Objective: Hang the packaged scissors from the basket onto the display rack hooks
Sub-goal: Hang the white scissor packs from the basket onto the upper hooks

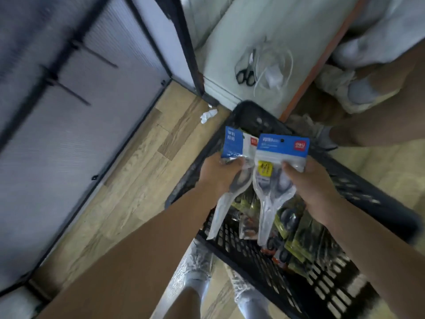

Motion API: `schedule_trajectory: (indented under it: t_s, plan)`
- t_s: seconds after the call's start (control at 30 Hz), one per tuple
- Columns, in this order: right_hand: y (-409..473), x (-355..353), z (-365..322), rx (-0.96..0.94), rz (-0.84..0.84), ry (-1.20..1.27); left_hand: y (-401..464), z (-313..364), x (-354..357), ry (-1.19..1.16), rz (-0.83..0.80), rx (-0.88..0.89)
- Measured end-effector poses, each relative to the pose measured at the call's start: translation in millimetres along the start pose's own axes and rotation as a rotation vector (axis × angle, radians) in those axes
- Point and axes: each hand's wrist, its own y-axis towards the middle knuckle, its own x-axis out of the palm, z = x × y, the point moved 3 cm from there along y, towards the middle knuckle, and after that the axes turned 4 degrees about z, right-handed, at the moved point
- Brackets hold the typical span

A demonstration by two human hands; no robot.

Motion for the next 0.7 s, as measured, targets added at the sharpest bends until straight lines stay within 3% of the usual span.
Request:
schedule_trajectory:
  t_s: [0.23, 0.47, 0.7]
  plan:
    - [-103, -21, -197, -0.358, -0.120, 0.025, -156, 124, -102, -0.252, 0.157, 0.131]
    - [-312, -33, -408, -0.706, -0.403, 0.135, -372, 245, -234, -0.444, 0.364, 0.443]
    - [-516, -25, -509, -1.012, -0.688, 0.221, -569, 284, -334, -0.473, 0.626, 0.808]
